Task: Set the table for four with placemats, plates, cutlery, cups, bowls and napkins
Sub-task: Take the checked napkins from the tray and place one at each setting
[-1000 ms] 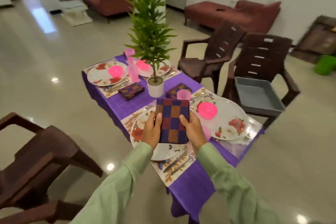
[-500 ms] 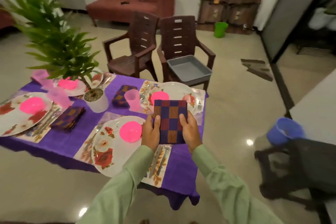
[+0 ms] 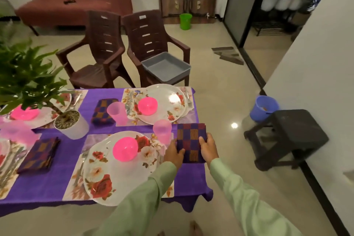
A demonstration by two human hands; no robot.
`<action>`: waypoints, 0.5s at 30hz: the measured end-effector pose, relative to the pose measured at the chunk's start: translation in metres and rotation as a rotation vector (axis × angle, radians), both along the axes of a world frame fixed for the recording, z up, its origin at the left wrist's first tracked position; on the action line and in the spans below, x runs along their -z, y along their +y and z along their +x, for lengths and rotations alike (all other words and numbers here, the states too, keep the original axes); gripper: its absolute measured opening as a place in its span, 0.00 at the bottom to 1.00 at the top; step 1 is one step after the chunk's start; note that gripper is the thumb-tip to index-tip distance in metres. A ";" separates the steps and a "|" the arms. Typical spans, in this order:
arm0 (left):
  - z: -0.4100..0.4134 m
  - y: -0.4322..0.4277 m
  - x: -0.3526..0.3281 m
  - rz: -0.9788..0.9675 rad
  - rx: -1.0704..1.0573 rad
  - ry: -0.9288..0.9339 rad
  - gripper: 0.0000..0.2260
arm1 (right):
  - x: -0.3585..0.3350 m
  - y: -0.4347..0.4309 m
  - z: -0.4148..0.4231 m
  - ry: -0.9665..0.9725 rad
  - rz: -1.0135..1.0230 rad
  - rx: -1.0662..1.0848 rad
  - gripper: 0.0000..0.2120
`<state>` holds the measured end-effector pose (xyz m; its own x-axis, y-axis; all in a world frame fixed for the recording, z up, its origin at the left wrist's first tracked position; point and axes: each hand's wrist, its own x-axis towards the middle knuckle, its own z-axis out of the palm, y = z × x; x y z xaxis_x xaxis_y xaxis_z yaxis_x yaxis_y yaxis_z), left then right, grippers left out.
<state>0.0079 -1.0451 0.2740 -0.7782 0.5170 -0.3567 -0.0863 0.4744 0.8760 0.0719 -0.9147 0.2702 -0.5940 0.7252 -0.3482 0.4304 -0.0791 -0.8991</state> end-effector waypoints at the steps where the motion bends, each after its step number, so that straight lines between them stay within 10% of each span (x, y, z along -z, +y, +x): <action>1: -0.002 0.002 0.006 -0.044 0.064 0.012 0.22 | 0.009 0.004 -0.002 -0.050 -0.023 -0.023 0.09; 6: -0.011 0.009 0.043 -0.135 0.226 0.070 0.37 | 0.049 0.013 -0.010 -0.147 -0.041 -0.146 0.26; 15: -0.014 0.015 0.096 -0.229 0.181 0.017 0.36 | 0.067 0.009 -0.013 -0.367 0.209 -0.270 0.31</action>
<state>-0.0063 -1.0297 0.1782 -0.6873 0.5557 -0.4678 0.0315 0.6662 0.7451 0.0586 -0.9057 0.2036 -0.6360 0.6387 -0.4331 0.7015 0.2446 -0.6694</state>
